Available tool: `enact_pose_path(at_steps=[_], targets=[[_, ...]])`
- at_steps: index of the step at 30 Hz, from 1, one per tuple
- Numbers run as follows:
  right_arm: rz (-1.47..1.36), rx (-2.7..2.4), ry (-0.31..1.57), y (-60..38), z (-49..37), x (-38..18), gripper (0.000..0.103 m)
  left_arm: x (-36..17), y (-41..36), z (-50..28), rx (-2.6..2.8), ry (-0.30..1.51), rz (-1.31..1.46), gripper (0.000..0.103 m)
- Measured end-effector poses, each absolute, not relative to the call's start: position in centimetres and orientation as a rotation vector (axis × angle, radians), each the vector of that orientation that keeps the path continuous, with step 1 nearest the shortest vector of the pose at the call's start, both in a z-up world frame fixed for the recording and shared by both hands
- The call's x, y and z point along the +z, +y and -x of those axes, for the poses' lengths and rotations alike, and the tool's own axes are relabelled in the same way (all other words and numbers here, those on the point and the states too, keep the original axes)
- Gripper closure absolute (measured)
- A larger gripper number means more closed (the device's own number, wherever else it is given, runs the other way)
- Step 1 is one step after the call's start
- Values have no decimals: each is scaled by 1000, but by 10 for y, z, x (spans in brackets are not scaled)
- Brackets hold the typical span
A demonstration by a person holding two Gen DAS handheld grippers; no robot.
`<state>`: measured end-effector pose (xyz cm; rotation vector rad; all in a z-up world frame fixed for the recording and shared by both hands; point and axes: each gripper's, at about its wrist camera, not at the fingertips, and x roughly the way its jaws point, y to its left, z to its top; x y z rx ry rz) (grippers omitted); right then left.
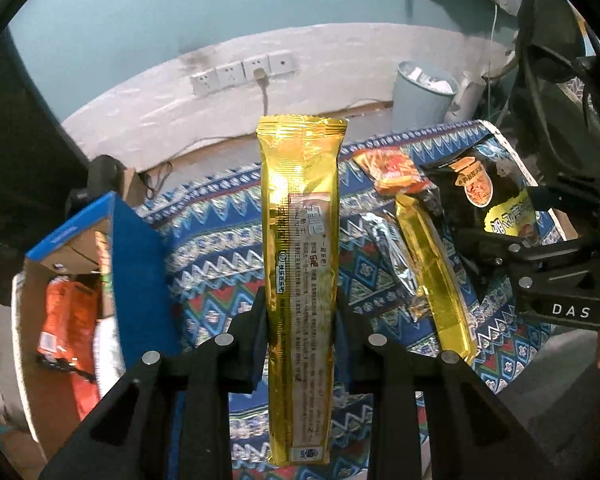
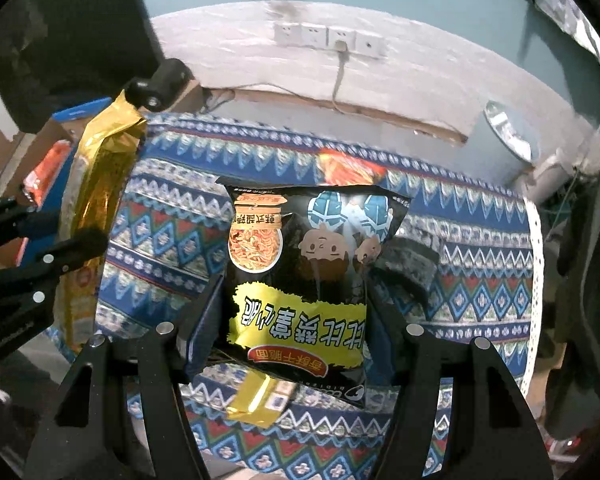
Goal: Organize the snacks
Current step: 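Lift the gold bar and black snack bag off the cloth with both tools, then carry the gold bar and black snack bag into the box and release both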
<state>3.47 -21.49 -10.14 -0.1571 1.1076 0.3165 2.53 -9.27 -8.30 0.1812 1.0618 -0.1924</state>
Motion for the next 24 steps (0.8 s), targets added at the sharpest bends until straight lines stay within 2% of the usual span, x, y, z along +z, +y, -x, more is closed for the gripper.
enact_pose_path(at_steps=[24], targets=[[197,510,993,-107,-31,-46,38,-10,6,2,-74,914,-108,74]])
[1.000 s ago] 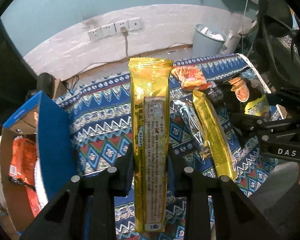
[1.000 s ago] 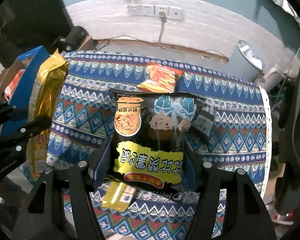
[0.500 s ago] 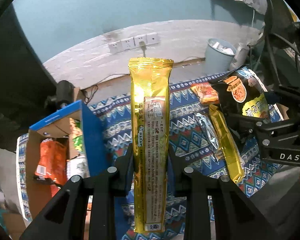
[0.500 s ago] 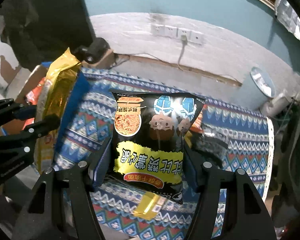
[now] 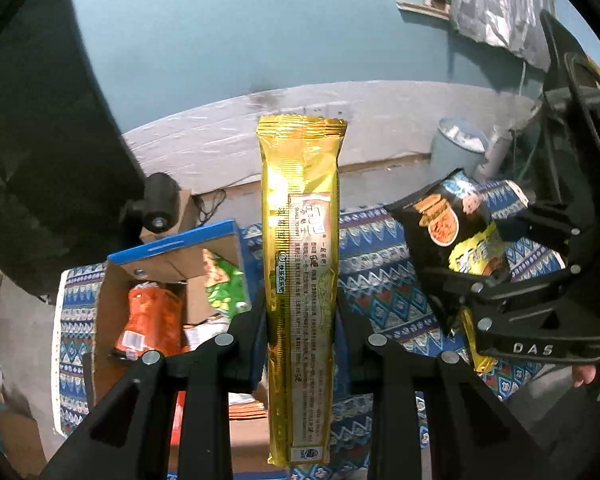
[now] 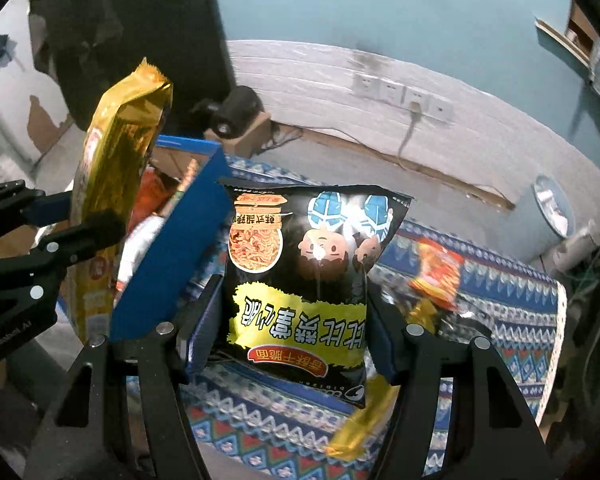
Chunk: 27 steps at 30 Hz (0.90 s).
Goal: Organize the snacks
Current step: 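Carry the gold bar and black snack bag into the box and release both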
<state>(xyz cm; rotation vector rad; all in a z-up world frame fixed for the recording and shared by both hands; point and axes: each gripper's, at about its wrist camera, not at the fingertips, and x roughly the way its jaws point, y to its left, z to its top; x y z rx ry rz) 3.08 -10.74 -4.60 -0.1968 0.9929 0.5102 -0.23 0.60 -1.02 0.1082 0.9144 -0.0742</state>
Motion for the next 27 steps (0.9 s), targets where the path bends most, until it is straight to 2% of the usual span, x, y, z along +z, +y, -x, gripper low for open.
enact_pose_path(at_steps=[15,27], targets=[[265,639,999,-5,-30,-44,38,-28,103,15,70,937,-4,74],[301,707,1058,61,-34,-65,38,-55,157,17,144,985,76,74]])
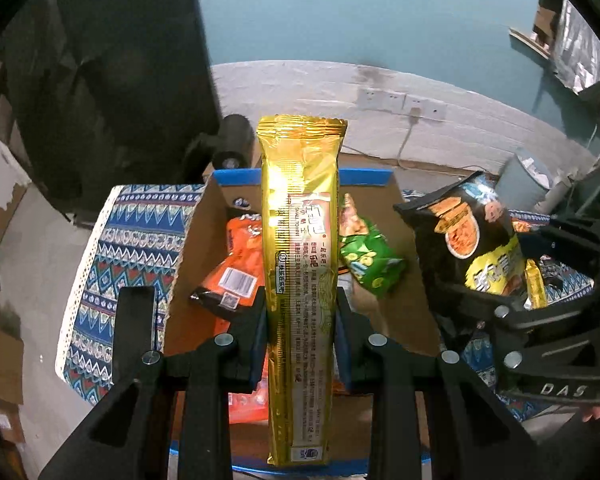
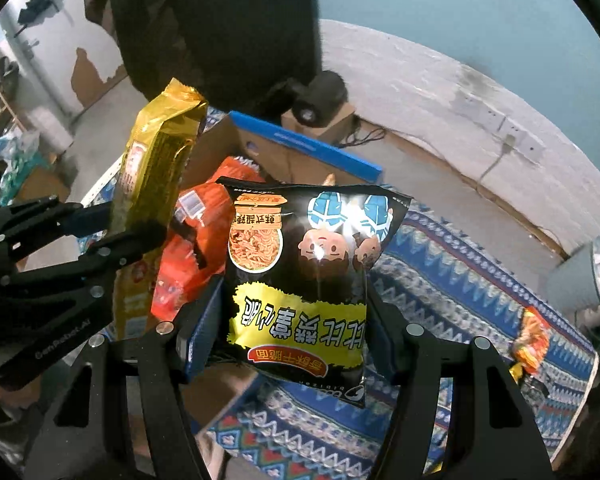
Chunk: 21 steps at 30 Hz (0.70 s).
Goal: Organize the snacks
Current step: 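Carry the gold bar and black snack bag into the box and release both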
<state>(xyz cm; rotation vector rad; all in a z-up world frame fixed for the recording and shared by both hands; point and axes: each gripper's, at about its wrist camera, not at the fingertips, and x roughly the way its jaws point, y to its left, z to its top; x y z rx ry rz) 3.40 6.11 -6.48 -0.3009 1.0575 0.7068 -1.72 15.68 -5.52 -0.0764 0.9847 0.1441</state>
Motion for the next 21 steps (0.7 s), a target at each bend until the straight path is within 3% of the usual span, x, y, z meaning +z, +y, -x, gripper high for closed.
enact_pose_path(at_steps=[12,17,21], targets=[[324,759,1135,93,-39,-92,37,-77,175,12,196,1052,95,72],[335,742,1119,88,-35,-88,28,-71,173,12,219,1039,90,50],[322,728,1110,77,-35,-83,28,-69,169,11,210,1038,100,43]])
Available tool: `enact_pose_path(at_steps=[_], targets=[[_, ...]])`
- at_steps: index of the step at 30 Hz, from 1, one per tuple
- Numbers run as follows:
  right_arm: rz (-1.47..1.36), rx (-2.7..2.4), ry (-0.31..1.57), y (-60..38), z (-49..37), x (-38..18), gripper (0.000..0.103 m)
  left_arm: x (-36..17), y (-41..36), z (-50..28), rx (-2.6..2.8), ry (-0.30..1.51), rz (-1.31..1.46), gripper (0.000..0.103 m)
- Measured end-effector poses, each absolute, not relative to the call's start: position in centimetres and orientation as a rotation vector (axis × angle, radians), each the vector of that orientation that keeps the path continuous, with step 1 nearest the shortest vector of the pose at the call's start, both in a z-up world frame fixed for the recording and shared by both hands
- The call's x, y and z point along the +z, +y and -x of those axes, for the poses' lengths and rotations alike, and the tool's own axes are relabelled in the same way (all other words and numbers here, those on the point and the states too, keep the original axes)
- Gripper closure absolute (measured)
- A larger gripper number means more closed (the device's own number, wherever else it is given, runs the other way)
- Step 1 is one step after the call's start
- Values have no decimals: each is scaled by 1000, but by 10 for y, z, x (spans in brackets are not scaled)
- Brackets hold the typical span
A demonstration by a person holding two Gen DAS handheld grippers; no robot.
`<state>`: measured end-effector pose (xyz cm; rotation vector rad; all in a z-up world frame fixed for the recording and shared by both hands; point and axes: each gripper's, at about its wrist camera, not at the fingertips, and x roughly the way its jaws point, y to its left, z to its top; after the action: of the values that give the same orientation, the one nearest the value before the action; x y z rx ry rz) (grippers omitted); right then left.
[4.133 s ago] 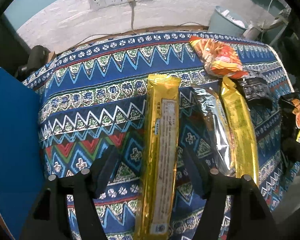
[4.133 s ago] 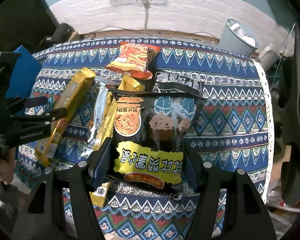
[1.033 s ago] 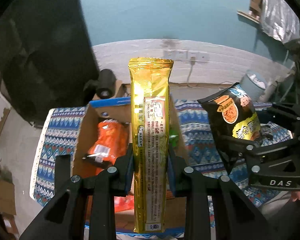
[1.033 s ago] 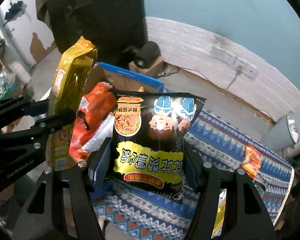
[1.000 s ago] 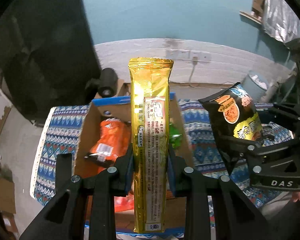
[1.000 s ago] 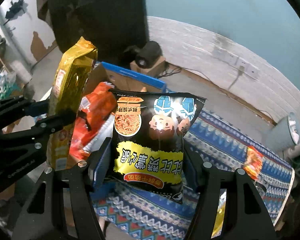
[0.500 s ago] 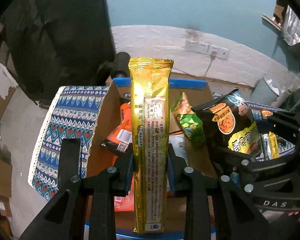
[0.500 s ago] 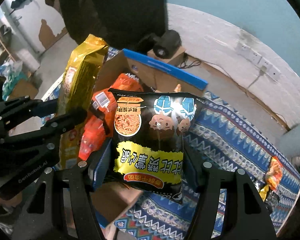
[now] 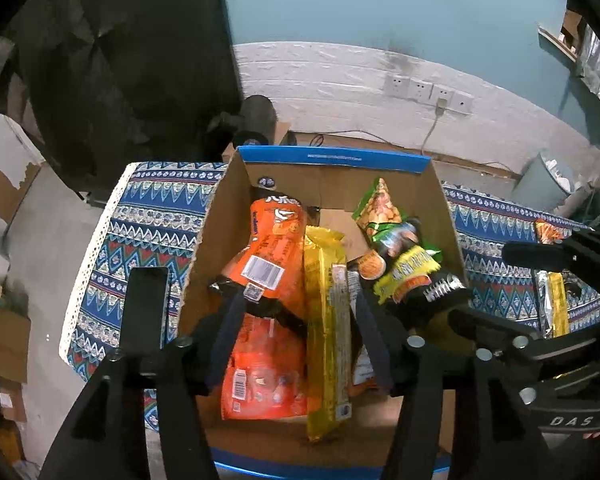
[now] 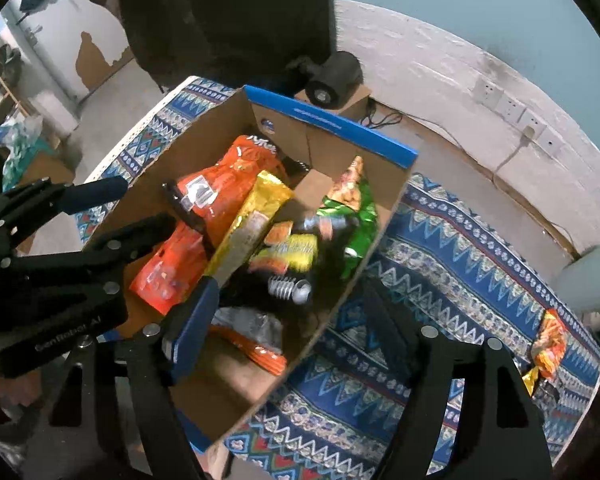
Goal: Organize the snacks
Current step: 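Carry the gold bar and black snack bag into the box and release both, then move both tools back over the remaining bars on the cloth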
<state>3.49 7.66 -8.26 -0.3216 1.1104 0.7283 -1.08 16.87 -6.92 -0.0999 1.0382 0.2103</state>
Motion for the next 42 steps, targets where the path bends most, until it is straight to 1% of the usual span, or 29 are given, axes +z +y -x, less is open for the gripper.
enact_pose_path(at_steps=[1,4,7,10,13,16,26,33,42], targets=[[319,724,1109,73,-35,-81,27,-69,167,10,204,1039,103,43],[305,704,1106,58,-36,-77,27,-68,158,9,183,1042,105,37],[287,685,1107,43,-37,-74,27,-68,145,7,166,1043,80,35],[281,661,1102,27,-36,-73,27,-67,133,6,151,1042,56,29],[278,633,1101,8,-36,-73,25,-65,120,4,131,1041,42,29],[282,608,1104,-9,-36,-75,25,-63,107,2,111,1040,29,24],[219,505,1153,-82,-42,-94,25,-71,50,-10,-12,1093,15,23],[175,442,1181,-126,-43,-108,25,-84,1,-15,-77,1126,-57,23],[127,374,1215,-175,-45,-128,25,-102,-42,-16,-133,1166,-143,23]])
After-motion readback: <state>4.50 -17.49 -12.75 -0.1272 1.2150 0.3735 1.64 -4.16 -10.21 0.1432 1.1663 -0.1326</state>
